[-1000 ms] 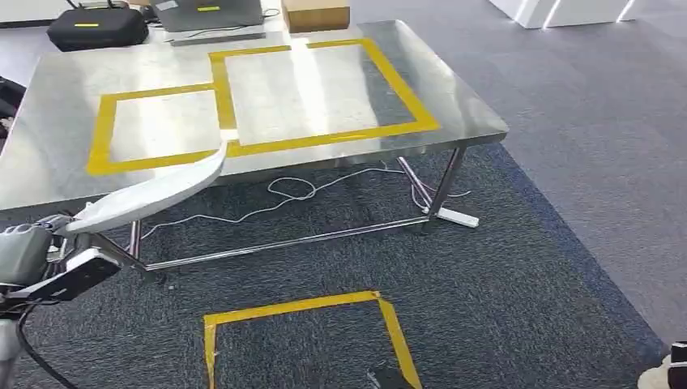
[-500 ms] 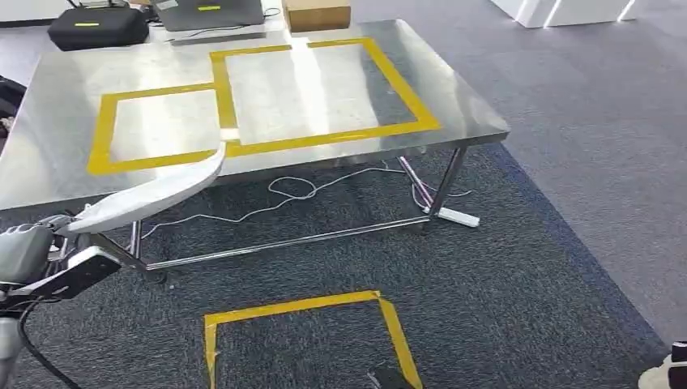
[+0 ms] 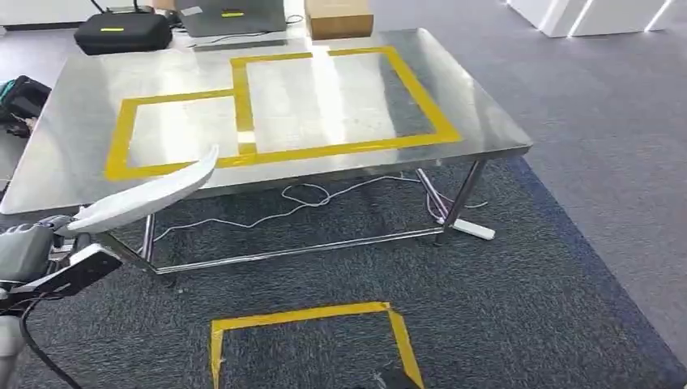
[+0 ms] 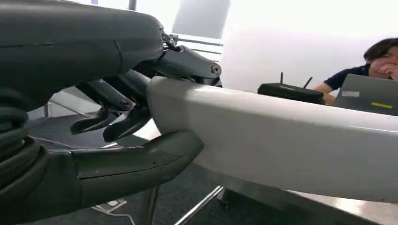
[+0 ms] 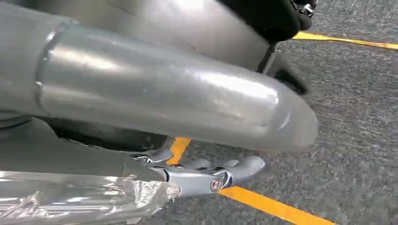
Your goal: Take the parts from the cabinet and place them on the table.
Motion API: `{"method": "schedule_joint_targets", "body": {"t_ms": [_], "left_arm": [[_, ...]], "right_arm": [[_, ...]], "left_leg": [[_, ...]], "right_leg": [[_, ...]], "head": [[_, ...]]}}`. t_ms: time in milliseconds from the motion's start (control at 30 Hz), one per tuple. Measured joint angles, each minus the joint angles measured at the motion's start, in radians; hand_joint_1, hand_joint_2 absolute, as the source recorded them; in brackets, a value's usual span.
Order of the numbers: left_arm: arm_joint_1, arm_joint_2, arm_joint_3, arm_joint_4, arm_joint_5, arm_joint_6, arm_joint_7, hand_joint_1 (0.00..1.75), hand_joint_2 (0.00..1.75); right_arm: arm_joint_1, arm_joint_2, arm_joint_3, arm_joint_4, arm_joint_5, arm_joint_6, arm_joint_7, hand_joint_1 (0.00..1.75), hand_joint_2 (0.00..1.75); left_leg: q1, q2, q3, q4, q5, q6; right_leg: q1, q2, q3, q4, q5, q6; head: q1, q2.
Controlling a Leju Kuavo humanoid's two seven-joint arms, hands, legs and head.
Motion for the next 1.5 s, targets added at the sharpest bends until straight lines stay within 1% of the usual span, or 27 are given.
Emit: {"method": "schedule_joint_targets", "body": {"t_ms": [33, 67, 167, 233, 267, 333, 400, 433, 467, 533, 600, 633, 667, 700, 767, 833, 900, 933, 967, 1033, 1067, 1167, 1233, 1300, 1367, 1433, 1500], "left_arm": [[-0.004, 0.0, 0.0, 0.0, 0.0, 0.002, 0.002, 1.75, 1.75], [-0.009, 0.0, 0.0, 0.0, -0.002, 0.002, 0.002, 1.75, 1.75], [-0.006, -0.001, 0.002, 0.001, -0.003, 0.003, 0.003, 1.75, 1.75], [-0.006, -0.003, 0.001, 0.001, -0.003, 0.004, 0.005, 1.75, 1.75], [-0.005, -0.002, 0.001, 0.002, -0.003, 0.004, 0.005, 1.75, 1.75], [0.004, -0.002, 0.002, 0.005, -0.003, 0.004, 0.006, 1.75, 1.75], [0.009, -0.002, 0.002, 0.007, -0.003, 0.004, 0.007, 1.75, 1.75], [0.01, -0.002, 0.003, 0.009, -0.003, 0.004, 0.007, 1.75, 1.75], [0.012, -0.002, 0.004, 0.01, -0.003, 0.004, 0.008, 1.75, 1.75], [0.02, -0.001, 0.007, 0.014, -0.003, 0.005, 0.009, 1.75, 1.75], [0.022, 0.0, 0.01, 0.015, -0.003, 0.006, 0.01, 1.75, 1.75], [0.016, -0.003, 0.01, 0.015, -0.003, 0.007, 0.01, 1.75, 1.75], [0.005, -0.002, 0.01, 0.015, -0.003, 0.008, 0.01, 1.75, 1.75], [0.002, -0.002, 0.011, 0.015, -0.003, 0.009, 0.01, 1.75, 1.75], [0.008, -0.001, 0.018, 0.016, -0.003, 0.009, 0.01, 1.75, 1.75], [0.019, 0.0, 0.02, 0.019, -0.003, 0.009, 0.01, 1.75, 1.75], [0.021, -0.003, 0.02, 0.019, -0.003, 0.009, 0.01, 1.75, 1.75], [0.021, -0.003, 0.022, 0.019, -0.003, 0.009, 0.01, 1.75, 1.75], [0.021, -0.003, 0.024, 0.019, -0.003, 0.009, 0.01, 1.75, 1.75], [0.024, -0.007, 0.023, 0.021, -0.003, 0.013, 0.01, 1.75, 1.75], [0.027, -0.01, 0.024, 0.023, 0.002, 0.018, 0.007, 1.75, 1.75], [0.034, -0.015, 0.036, 0.022, 0.02, 0.031, 0.002, 1.75, 1.75], [0.036, -0.018, 0.042, 0.021, 0.021, 0.042, -0.008, 1.75, 1.75], [0.041, -0.019, 0.047, 0.021, 0.011, 0.073, -0.027, 1.75, 1.75], [0.059, -0.022, 0.053, 0.021, 0.001, 0.087, -0.032, 1.75, 1.75], [0.072, -0.022, 0.058, 0.021, -0.01, 0.095, -0.033, 1.75, 1.75], [0.076, -0.022, 0.059, 0.021, -0.011, 0.099, -0.035, 1.75, 1.75]], "right_arm": [[-0.005, 0.001, 0.0, 0.0, 0.0, 0.001, 0.001, 0.0, 0.0], [-0.005, 0.002, 0.0, -0.001, 0.001, 0.002, 0.0, 0.0, 0.0], [0.0, 0.003, 0.001, 0.0, 0.002, 0.002, 0.002, 0.0, 0.0], [0.003, 0.003, 0.001, -0.001, 0.002, 0.003, 0.001, 0.0, 0.0], [0.003, 0.003, 0.001, -0.001, 0.002, 0.004, 0.001, 0.0, 0.0], [0.006, 0.003, 0.001, 0.0, 0.002, 0.004, 0.002, 0.0, 0.0], [0.008, 0.003, 0.001, 0.0, 0.002, 0.004, 0.002, 0.0, 0.0], [0.009, 0.003, 0.001, 0.0, 0.001, 0.004, 0.003, 0.0, 0.0], [0.009, 0.003, 0.001, 0.0, 0.002, 0.004, 0.003, 0.0, 0.0], [0.008, 0.002, 0.001, 0.0, 0.001, 0.005, 0.003, 0.0, 0.0], [0.006, 0.003, 0.001, 0.0, 0.001, 0.005, 0.003, 0.0, 0.0], [0.007, 0.002, 0.001, 0.0, 0.002, 0.005, 0.003, 0.0, 0.0], [0.002, 0.002, 0.001, -0.001, 0.002, 0.005, 0.003, 0.0, 0.0], [-0.001, 0.002, 0.001, -0.001, 0.002, 0.005, 0.003, 0.0, 0.0], [-0.001, 0.002, 0.001, -0.002, 0.002, 0.005, 0.004, 0.0, 0.0], [0.009, 0.002, 0.002, -0.002, 0.002, 0.005, 0.005, 0.0, 0.0], [0.011, 0.002, 0.002, -0.002, 0.002, 0.005, 0.005, 0.0, 0.0], [0.011, 0.002, 0.002, -0.002, 0.002, 0.005, 0.005, 0.0, 0.0], [0.012, 0.002, 0.002, -0.002, 0.002, 0.005, 0.005, 0.0, 0.0], [0.018, -0.001, 0.002, -0.001, 0.002, 0.005, 0.005, 0.0, 0.0], [0.017, -0.003, 0.002, -0.001, 0.002, 0.005, 0.006, 0.0, 0.0], [0.011, -0.002, 0.002, -0.001, 0.003, 0.002, 0.005, 0.0, 0.0], [0.008, 0.0, 0.002, -0.002, 0.005, 0.002, 0.005, 0.0, 0.0], [0.007, 0.001, 0.002, -0.002, 0.013, 0.003, 0.005, 0.0, 0.0], [0.009, 0.001, 0.002, -0.002, 0.015, 0.003, 0.005, 0.0, 0.0], [0.01, 0.001, 0.002, -0.002, 0.016, 0.003, 0.005, 0.0, 0.0], [0.01, 0.001, 0.002, -0.002, 0.017, 0.003, 0.005, 0.0, 0.0]], "left_leg": [[0.002, -0.002, 0.003, 0.007, -0.008, -0.006], [-0.003, -0.004, -0.006, -0.004, -0.012, -0.012], [0.004, -0.002, -0.003, 0.023, 0.008, -0.025], [0.002, 0.011, -0.102, 0.181, 0.064, -0.026], [-0.001, 0.011, -0.161, 0.252, 0.055, -0.025], [-0.006, 0.011, -0.253, 0.316, -0.035, -0.02], [-0.011, 0.011, -0.295, 0.284, -0.097, -0.009], [-0.014, 0.011, -0.294, 0.232, -0.092, -0.003], [-0.017, 0.011, -0.285, 0.164, -0.031, 0.006], [-0.031, 0.024, -0.271, 0.024, 0.202, 0.014], [-0.039, 0.031, -0.227, -0.033, 0.177, 0.013], [-0.037, 0.022, -0.207, -0.049, 0.162, 0.008], [-0.035, 0.016, -0.189, -0.045, 0.15, 0.011], [-0.038, 0.012, -0.171, -0.044, 0.148, 0.011], [-0.041, 0.011, -0.133, -0.045, 0.154, 0.02], [-0.048, 0.011, -0.081, -0.045, 0.128, 0.035], [-0.057, 0.007, -0.042, -0.045, 0.102, 0.047], [-0.061, 0.007, -0.024, -0.045, 0.088, 0.052], [-0.063, 0.006, -0.004, -0.045, 0.074, 0.057], [-0.065, 0.001, 0.028, -0.046, 0.049, 0.061], [-0.063, -0.009, 0.032, -0.045, 0.044, 0.058], [-0.064, -0.012, 0.019, -0.021, 0.058, 0.05], [-0.07, -0.006, -0.043, 0.073, 0.067, 0.039], [-0.056, -0.002, -0.139, 0.207, 0.004, 0.019], [-0.037, 0.003, -0.206, 0.279, -0.06, -0.002], [-0.015, 0.008, -0.208, 0.22, -0.017, -0.026], [0.01, 0.014, -0.161, 0.06, 0.111, -0.056]], "right_leg": [[0.005, 0.01, 0.005, -0.021, -0.05, -0.013], [0.006, 0.009, 0.013, -0.015, -0.055, -0.037], [0.009, 0.009, 0.033, -0.018, -0.062, -0.064], [0.013, 0.008, 0.066, -0.029, -0.081, -0.079], [0.016, 0.006, 0.084, -0.035, -0.091, -0.081], [0.022, 0.006, 0.129, -0.05, -0.117, -0.087], [0.028, 0.007, 0.183, -0.06, -0.15, -0.089], [0.031, 0.007, 0.217, -0.066, -0.17, -0.09], [0.034, 0.006, 0.252, -0.076, -0.19, -0.088], [0.039, 0.009, 0.304, -0.102, -0.221, -0.085], [0.042, 0.011, 0.381, -0.17, -0.275, -0.085], [0.039, 0.01, 0.41, -0.147, -0.231, -0.085], [0.035, 0.012, 0.412, -0.127, -0.22, -0.083], [0.033, 0.007, 0.38, -0.069, -0.204, -0.078], [0.037, -0.005, 0.27, 0.11, -0.216, -0.067], [0.044, -0.006, 0.171, 0.202, -0.336, -0.072], [0.057, -0.004, 0.098, 0.172, -0.442, -0.102], [0.07, -0.001, 0.082, 0.123, -0.439, -0.113], [0.085, 0.001, 0.079, 0.055, -0.383, -0.128], [0.113, 0.02, 0.092, -0.073, -0.065, -0.165], [0.105, 0.019, 0.103, -0.1, -0.028, -0.159], [0.101, 0.01, 0.127, -0.12, -0.024, -0.156], [0.084, 0.007, 0.147, -0.144, -0.023, -0.149], [0.073, 0.006, 0.155, -0.147, -0.038, -0.141], [0.062, 0.006, 0.173, -0.147, -0.058, -0.13], [0.049, 0.007, 0.2, -0.143, -0.085, -0.11], [0.035, 0.007, 0.23, -0.13, -0.117, -0.095]], "head": [[0.002, 0.0], [-0.002, 0.0], [-0.003, 0.001], [-0.008, 0.0], [-0.009, 0.0], [-0.009, 0.0], [-0.008, 0.0], [-0.009, 0.0], [-0.01, 0.0], [-0.01, 0.0], [-0.013, 0.0], [-0.015, 0.0], [-0.01, 0.0], [-0.01, 0.0], [-0.008, 0.0], [-0.009, 0.0], [-0.01, 0.0], [-0.01, 0.0], [-0.009, 0.0], [-0.015, 0.0], [-0.018, 0.0], [-0.013, 0.0], [-0.015, 0.0], [-0.013, 0.0], [-0.012, 0.0], [-0.013, 0.0], [-0.013, 0.0]]}}
